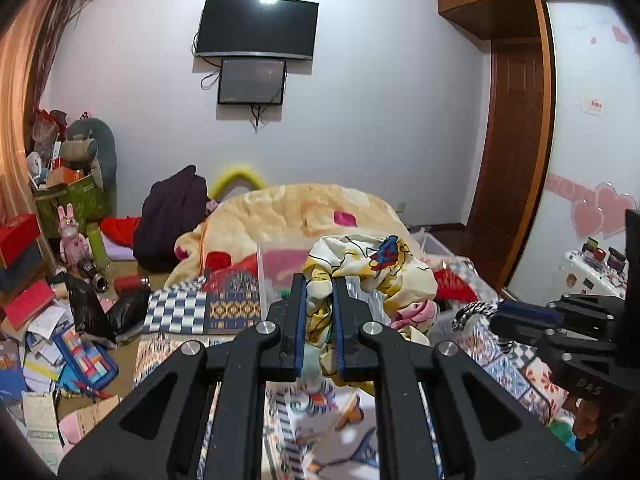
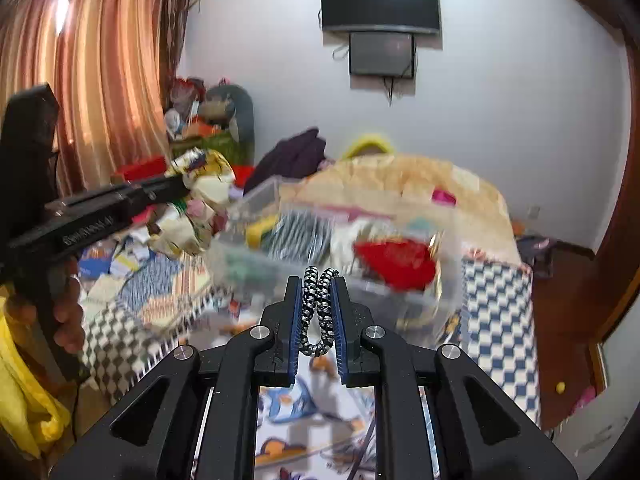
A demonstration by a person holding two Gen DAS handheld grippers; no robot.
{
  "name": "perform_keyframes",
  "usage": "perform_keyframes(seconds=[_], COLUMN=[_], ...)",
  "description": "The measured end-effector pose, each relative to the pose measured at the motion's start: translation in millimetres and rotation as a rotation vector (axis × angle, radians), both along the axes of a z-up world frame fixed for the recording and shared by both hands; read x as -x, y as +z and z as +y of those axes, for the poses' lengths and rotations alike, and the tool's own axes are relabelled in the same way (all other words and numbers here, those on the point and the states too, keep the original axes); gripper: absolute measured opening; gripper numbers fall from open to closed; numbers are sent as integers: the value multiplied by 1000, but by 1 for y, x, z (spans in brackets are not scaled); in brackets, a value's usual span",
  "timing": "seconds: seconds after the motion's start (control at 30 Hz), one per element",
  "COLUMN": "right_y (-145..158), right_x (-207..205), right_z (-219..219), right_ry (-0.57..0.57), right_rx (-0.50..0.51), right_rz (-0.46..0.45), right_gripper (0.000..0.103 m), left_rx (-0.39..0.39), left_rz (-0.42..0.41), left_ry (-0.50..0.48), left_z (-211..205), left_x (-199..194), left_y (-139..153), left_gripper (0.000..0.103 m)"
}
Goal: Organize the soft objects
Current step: 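Carry the scrunchie and braided band into the clear box while both tools release them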
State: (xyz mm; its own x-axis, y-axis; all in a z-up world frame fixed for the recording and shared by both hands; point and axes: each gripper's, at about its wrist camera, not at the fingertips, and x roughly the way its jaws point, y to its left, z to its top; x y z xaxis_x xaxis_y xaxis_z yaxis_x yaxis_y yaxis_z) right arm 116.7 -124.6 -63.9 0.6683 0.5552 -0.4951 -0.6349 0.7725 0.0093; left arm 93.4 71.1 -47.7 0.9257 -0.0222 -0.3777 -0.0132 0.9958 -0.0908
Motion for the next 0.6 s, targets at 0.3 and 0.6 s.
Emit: perform_keyframes(seconds=[0.3,0.6], right_y=[23,15], right_x=[-32,-69], right_z=[9,35], right_ry=[-31,-39], right_rx=[-56,-15], right_rz=[-70,-65], right_gripper=[13,13], left_rx=[11,35], left_rz=[6,122], left_ry=[32,17], left_z=[5,7], left_x=[-38,-84], left_y=[8,-18], left_gripper=[11,11])
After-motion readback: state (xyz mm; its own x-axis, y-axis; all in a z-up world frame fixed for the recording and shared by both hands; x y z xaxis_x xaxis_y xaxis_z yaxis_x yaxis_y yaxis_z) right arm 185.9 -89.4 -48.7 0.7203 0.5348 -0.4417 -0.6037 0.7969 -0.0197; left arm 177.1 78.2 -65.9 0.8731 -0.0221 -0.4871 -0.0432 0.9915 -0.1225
